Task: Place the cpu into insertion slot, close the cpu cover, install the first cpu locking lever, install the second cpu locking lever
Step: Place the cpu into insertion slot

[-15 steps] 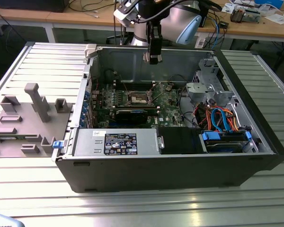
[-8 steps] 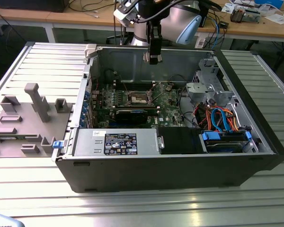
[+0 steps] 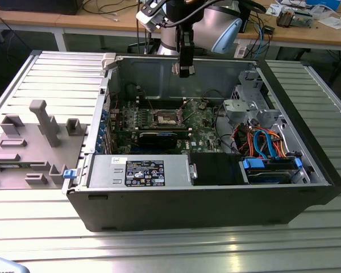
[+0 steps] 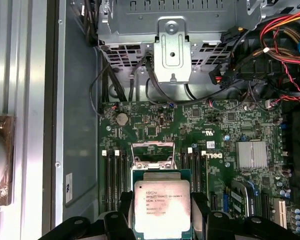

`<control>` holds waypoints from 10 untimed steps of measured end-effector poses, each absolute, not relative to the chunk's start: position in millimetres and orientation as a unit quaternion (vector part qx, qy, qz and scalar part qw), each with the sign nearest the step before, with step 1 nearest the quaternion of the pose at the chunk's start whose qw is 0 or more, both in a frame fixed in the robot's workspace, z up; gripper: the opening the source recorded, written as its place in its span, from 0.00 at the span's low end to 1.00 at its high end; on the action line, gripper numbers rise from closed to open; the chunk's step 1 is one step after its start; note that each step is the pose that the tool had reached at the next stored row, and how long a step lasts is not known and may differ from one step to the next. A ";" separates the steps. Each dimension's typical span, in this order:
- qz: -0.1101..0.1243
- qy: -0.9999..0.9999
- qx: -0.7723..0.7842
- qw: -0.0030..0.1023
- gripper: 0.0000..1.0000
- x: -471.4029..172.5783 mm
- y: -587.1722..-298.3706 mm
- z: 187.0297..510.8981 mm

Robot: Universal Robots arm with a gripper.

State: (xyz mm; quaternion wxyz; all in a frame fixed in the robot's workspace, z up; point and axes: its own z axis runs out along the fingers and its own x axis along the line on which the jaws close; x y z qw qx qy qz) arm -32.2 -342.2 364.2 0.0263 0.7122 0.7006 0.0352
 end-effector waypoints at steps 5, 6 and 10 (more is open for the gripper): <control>0.035 0.699 0.714 0.026 0.55 -32.2 -342.2 364.2; 0.035 0.698 0.715 0.026 0.55 -32.2 -342.2 364.2; 0.035 0.696 0.716 0.026 0.55 -32.2 -342.2 364.2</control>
